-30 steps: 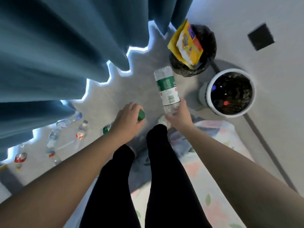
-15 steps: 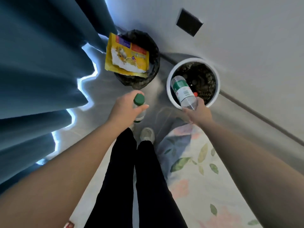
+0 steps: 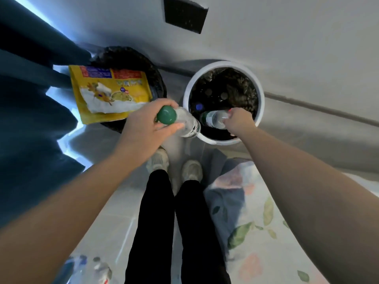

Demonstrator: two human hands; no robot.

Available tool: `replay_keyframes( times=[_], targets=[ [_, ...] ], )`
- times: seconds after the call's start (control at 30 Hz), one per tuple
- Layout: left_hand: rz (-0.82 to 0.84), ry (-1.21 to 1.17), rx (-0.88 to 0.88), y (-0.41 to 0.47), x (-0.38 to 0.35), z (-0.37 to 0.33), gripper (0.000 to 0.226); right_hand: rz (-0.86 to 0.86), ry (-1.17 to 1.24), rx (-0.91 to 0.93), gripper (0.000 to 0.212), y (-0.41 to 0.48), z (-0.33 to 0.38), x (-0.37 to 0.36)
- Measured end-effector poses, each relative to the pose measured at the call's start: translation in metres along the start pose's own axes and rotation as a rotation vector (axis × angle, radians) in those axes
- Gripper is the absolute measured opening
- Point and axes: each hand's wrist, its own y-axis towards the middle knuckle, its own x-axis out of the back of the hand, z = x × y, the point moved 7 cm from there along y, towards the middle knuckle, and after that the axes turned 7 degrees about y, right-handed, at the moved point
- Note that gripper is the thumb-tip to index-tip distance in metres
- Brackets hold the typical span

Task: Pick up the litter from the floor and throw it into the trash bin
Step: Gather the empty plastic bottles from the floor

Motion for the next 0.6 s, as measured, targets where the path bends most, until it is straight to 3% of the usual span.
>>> replay_keyframes(
  times=[0.1, 0.3, 0.6],
  targets=[
    [0.002, 0.006, -0.046, 0.023, -0.01, -0.002, 0.032, -0.04, -0.019, 0.035, 0.022, 0.03, -0.002, -0.015],
    [0.041, 0.027, -0.11, 0.051, -0.051, -0.002, 0.034, -0.134, -0.134, 0.137, 0.033, 0.079, -0.013, -0.03],
    [0.248, 0.435, -0.209, 0.09, -0.147, 0.012, 0.044, -0.206, -0.073, 0.22, 0.034, 0.093, -0.031, -0.028]
  ],
)
